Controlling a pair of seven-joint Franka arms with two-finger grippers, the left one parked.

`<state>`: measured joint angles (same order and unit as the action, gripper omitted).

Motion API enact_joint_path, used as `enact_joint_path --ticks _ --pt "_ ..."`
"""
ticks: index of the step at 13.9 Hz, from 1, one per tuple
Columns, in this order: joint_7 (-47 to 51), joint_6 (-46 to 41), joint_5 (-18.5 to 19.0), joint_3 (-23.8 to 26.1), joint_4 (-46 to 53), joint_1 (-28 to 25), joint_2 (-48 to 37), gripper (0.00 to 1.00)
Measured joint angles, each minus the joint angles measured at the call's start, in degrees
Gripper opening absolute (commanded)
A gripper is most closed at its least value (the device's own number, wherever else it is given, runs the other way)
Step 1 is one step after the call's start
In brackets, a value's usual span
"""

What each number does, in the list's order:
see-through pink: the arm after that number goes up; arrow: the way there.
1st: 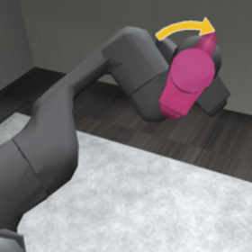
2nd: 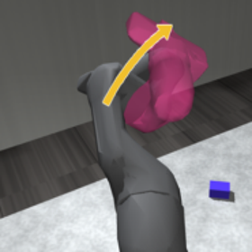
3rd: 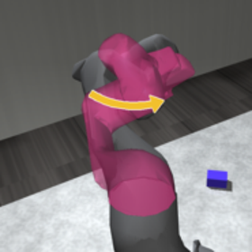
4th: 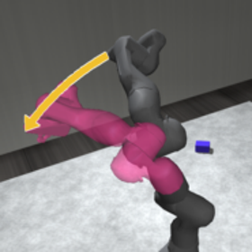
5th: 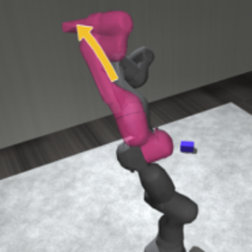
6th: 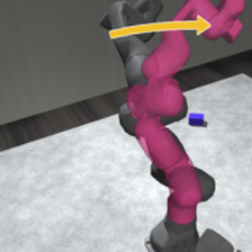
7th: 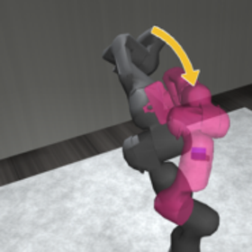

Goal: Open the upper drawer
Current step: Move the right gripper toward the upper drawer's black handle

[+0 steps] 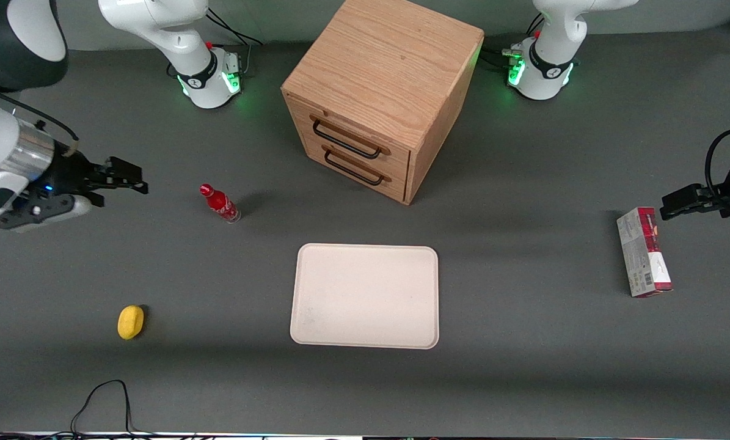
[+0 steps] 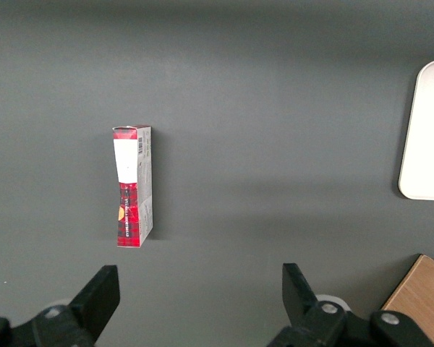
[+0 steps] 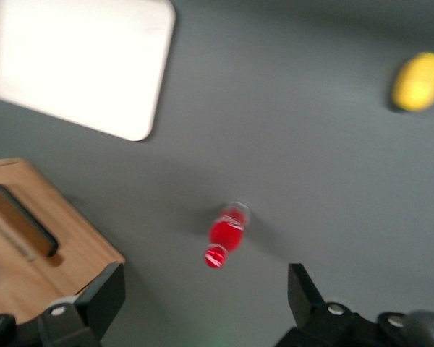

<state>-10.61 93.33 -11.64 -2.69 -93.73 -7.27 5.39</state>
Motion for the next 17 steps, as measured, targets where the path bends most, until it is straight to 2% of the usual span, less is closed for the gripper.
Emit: enact_joint_path --ticks 2,7,15,17 --pt "-2.72 0.00 -2.15 0.45 2.37 -2.03 3.68 1.00" --pt "-2.90 -0.23 -2.20 1.45 5.03 -13.38 8.05 1.00" --pt "-8.12 -3.62 -2.44 1.71 5.09 -26.33 12.54 1.00" --pt "-8.38 -5.55 -2.63 1.71 5.20 -27.71 12.86 1.00"
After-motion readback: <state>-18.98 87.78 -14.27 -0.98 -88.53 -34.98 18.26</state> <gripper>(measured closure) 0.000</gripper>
